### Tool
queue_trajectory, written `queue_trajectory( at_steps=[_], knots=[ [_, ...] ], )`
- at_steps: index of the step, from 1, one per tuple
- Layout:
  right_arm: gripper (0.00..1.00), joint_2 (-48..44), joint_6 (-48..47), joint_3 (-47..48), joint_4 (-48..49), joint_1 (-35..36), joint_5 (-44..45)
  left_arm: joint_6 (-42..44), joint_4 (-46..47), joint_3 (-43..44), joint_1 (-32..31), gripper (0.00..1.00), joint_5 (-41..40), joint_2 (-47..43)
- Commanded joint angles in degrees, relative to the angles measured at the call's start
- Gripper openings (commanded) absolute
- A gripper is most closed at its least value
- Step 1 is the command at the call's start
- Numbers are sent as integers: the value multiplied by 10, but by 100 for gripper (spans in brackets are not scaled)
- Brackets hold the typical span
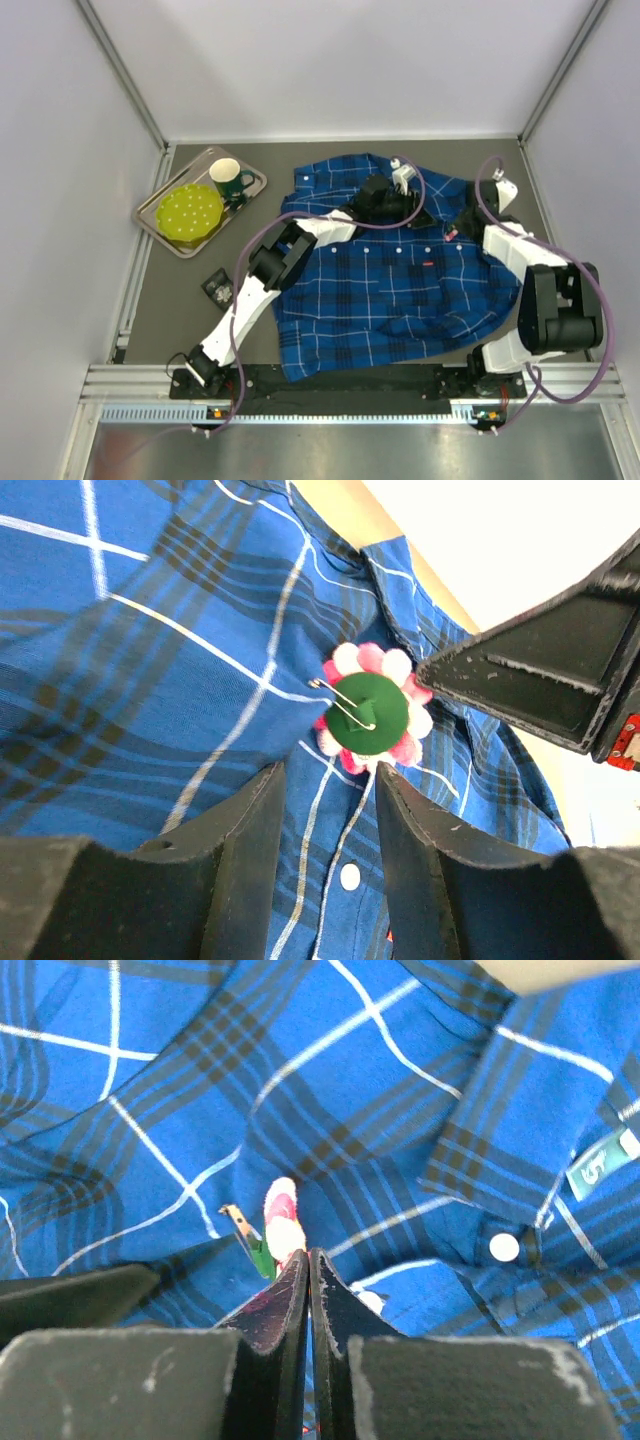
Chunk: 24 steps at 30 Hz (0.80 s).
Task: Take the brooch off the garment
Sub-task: Pick up the brooch from the flattened clothing.
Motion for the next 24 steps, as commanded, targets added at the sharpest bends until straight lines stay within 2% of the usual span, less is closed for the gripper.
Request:
queue_trajectory(
  at_steps=[1, 6, 13, 19, 21, 24],
  knots=[
    [0, -39, 69, -50, 21, -33, -35, -15, 33, 7, 4, 47, 10, -9],
    [0, -9, 72, -52, 26, -71, -77, -11, 20, 27, 3, 46, 24, 2],
    [0, 16, 30, -30, 54, -84, -94, -13, -2, 96, 0, 45, 21, 43],
    [0, 30, 9, -22, 61, -85, -119, -19, 12, 120, -5, 57, 17, 59],
    [0, 34, 6, -22, 65, -86, -122, -18, 5, 136, -7, 57, 13, 70],
    [0, 36, 7, -18, 69, -86, -129, -26, -7, 141, -6, 52, 14, 77]
  ],
)
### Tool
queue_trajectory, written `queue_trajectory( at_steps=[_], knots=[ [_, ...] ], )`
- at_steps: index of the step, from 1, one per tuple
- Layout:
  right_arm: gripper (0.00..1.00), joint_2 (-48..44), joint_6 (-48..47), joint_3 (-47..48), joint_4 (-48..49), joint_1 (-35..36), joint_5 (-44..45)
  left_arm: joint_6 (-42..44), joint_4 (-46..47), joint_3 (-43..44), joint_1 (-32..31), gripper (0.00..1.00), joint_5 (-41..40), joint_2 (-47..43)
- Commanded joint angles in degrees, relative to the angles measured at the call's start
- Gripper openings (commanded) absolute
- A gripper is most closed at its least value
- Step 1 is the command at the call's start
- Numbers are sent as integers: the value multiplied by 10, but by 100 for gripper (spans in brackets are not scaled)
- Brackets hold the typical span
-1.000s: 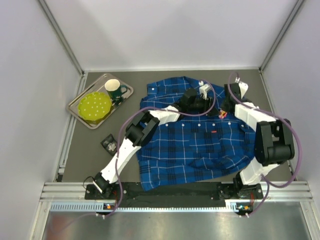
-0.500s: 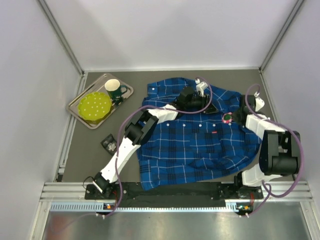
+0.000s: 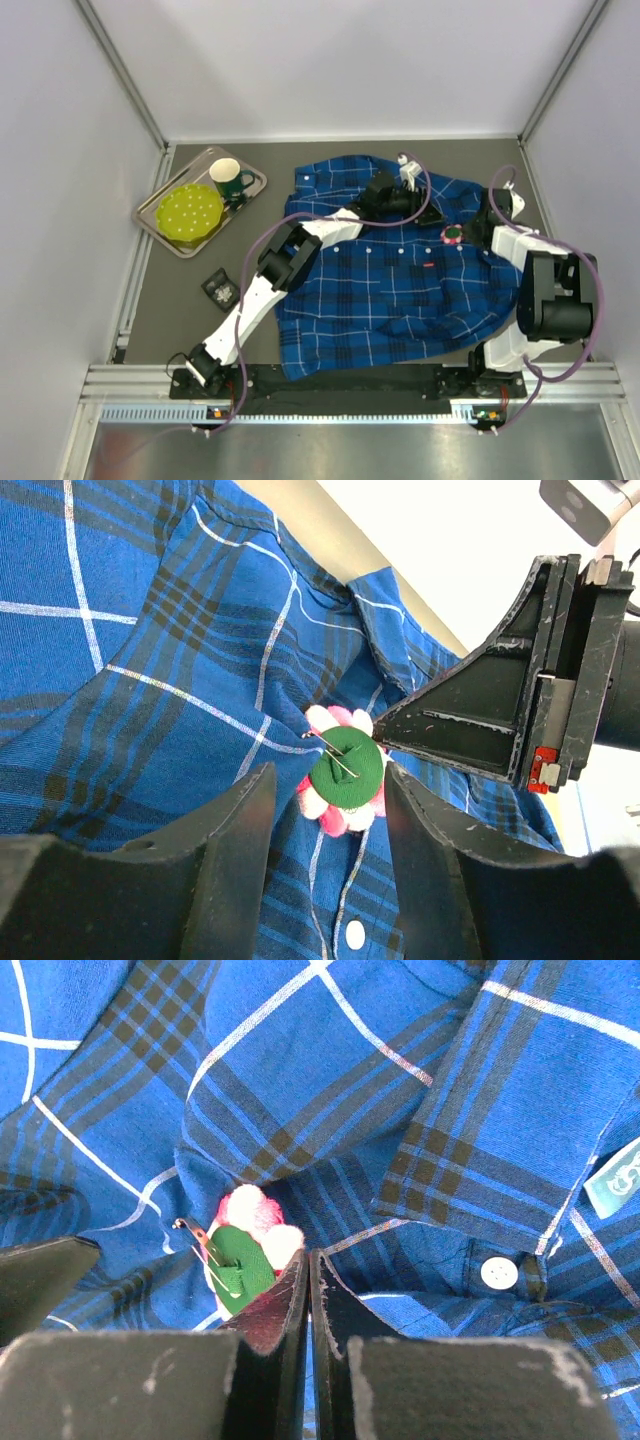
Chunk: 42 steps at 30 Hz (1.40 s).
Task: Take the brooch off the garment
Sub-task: Pick up the brooch from the flattened clothing, then adjust the brooch on the flattened clothing.
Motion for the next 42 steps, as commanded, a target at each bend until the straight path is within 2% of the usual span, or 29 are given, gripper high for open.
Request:
queue_trajectory(
  at_steps=[1, 11, 19, 29, 42],
  knots=[
    [0, 14, -11, 28, 28, -5, -20, -6, -1, 27, -3, 51, -1, 11],
    [0, 38, -17, 48, 36, -5, -30, -6, -19, 23, -4, 43, 6, 12],
    [0, 74, -17, 73, 39, -5, -72, 8, -31, 15, -4, 36, 12, 5],
    [0, 114, -12, 113, 37, -4, -100, 21, -48, 8, -7, 34, 11, 1],
    [0, 129, -12, 149, 66, -4, -138, 46, -51, -71, -6, 27, 2, -48]
  ],
)
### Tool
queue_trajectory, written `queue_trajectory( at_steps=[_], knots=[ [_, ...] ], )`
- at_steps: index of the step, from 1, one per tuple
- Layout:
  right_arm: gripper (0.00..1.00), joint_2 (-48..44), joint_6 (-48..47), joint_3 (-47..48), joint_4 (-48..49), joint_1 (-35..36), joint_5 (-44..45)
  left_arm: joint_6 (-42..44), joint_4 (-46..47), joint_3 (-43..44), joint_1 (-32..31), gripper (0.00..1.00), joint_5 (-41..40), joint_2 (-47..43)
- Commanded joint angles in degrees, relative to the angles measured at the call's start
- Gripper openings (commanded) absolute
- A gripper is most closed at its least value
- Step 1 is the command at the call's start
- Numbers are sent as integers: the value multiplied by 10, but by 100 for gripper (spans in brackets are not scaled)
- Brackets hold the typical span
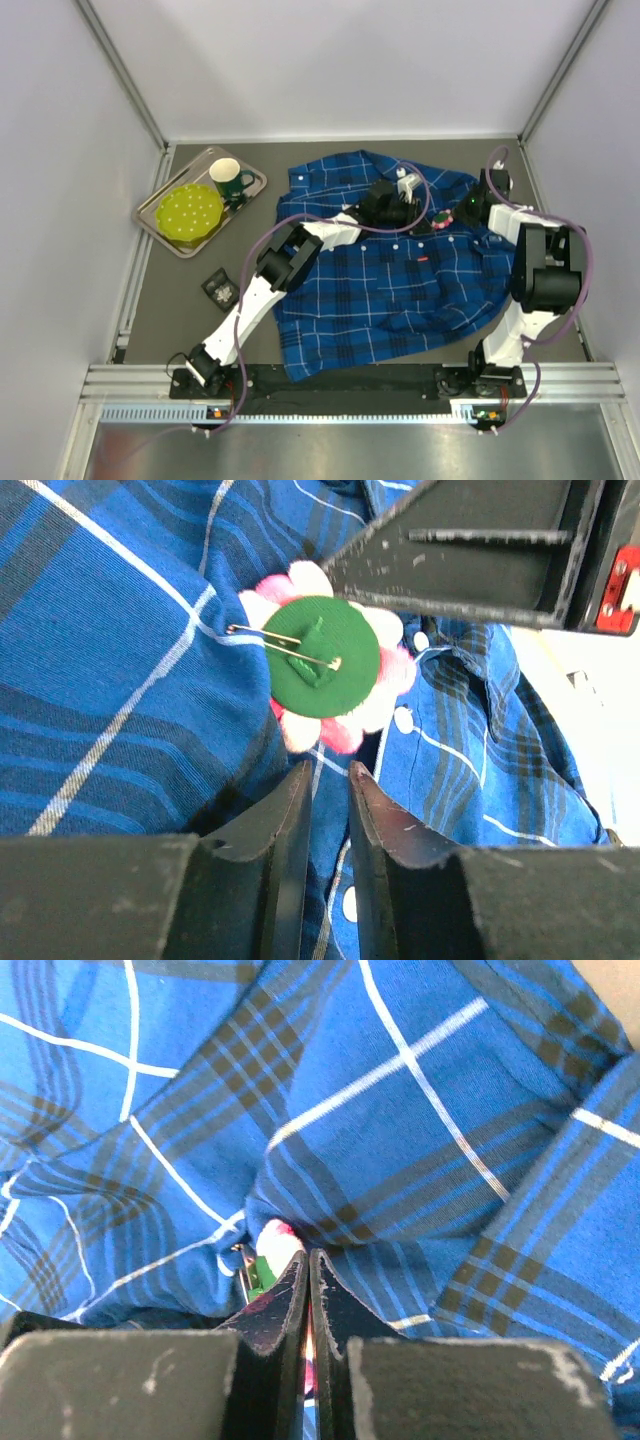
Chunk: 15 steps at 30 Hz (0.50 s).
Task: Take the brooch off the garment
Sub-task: Adjust the brooch on the flattened clothing.
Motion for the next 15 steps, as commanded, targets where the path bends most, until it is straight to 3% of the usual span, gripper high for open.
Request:
queue_trajectory(
  at_steps=[1, 6, 10, 15],
  knots=[
    [0, 15, -2, 40, 41, -1, -16, 19, 2, -31, -2, 27, 0, -47],
    [2, 23, -23, 49, 46, -1, -24, 10, 6, -17, -2, 27, -5, -35],
    [28, 11, -36, 34, 42, -1, -37, -20, 23, -3, -1, 27, 5, -21],
    [43, -15, -40, 7, 34, 0, -46, -39, 40, 16, 0, 27, 1, -2]
  ],
)
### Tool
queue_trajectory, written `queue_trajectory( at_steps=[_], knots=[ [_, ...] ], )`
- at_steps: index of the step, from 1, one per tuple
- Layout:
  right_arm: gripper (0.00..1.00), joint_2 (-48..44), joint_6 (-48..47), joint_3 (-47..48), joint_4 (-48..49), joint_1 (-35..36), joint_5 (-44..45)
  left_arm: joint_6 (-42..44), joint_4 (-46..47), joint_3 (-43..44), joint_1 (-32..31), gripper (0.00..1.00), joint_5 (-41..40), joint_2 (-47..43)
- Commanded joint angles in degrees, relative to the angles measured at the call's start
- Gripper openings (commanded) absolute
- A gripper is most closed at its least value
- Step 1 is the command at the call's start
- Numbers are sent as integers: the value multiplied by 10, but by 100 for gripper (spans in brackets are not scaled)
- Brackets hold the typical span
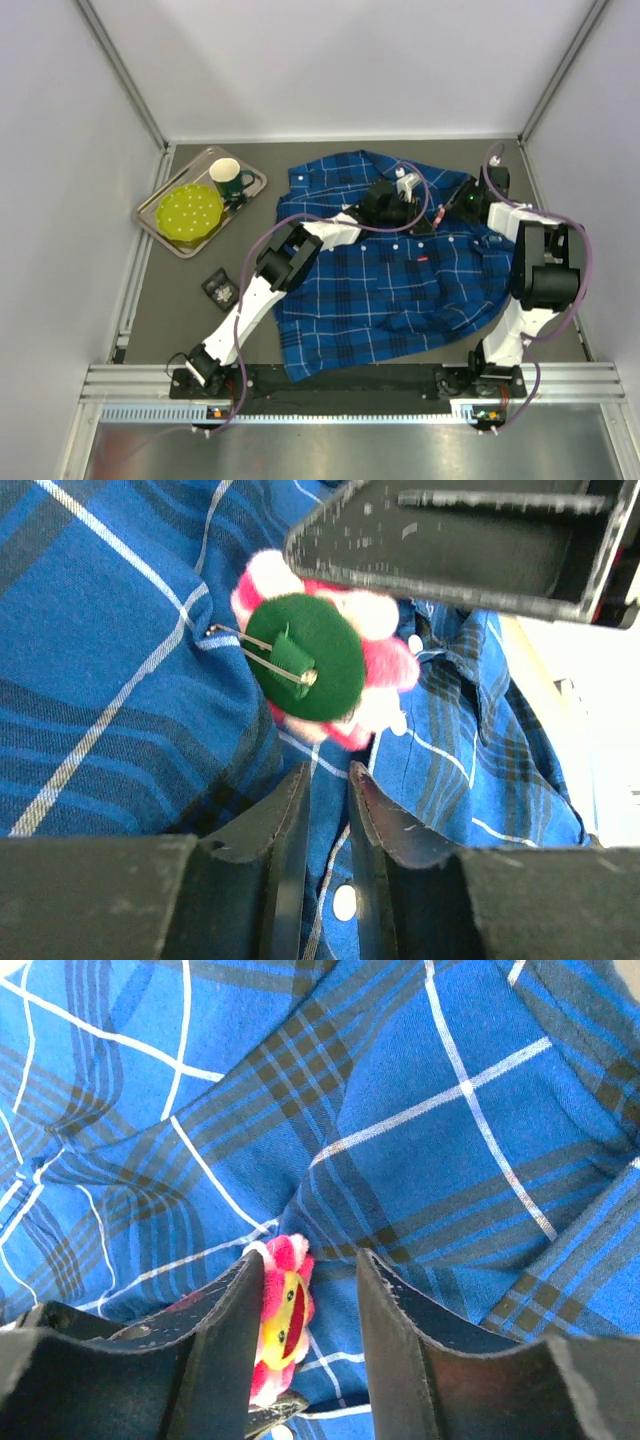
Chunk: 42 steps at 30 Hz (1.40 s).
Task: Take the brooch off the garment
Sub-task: Adjust the brooch on the flattened clothing.
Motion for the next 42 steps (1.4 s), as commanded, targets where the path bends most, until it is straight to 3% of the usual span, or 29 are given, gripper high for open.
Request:
queue_trajectory(
  at_steps=[1, 9, 14, 19, 23, 24, 31, 36, 42],
  knots=[
    [45, -36, -17, -25, 11, 0, -19, -27, 37, 39, 1, 27, 1, 14],
    [50, -73, -24, -40, 19, 6, -46, -53, 49, 73, 0, 27, 4, 41],
    [60, -92, -33, -51, 18, 26, -25, -55, 52, 72, -1, 27, 4, 41],
    [59, -75, -31, -64, 17, 27, -3, -56, 55, 73, -1, 27, 4, 41],
    [49, -59, -37, -60, 22, 27, 24, -48, 45, 62, -1, 27, 4, 32],
    [38, -56, -42, -53, 21, 27, 26, -38, 43, 56, 0, 28, 4, 27],
    [1, -10, -64, 9, 4, 22, -4, -6, 52, -37, 19, 38, -22, -48],
    [0, 15, -90, 42, -18, 0, -38, -36, 61, -18, 35, 40, -60, -57],
    [0, 40, -126, 68, -37, -21, -110, -122, 66, 98, 36, 41, -109, 12]
  ],
)
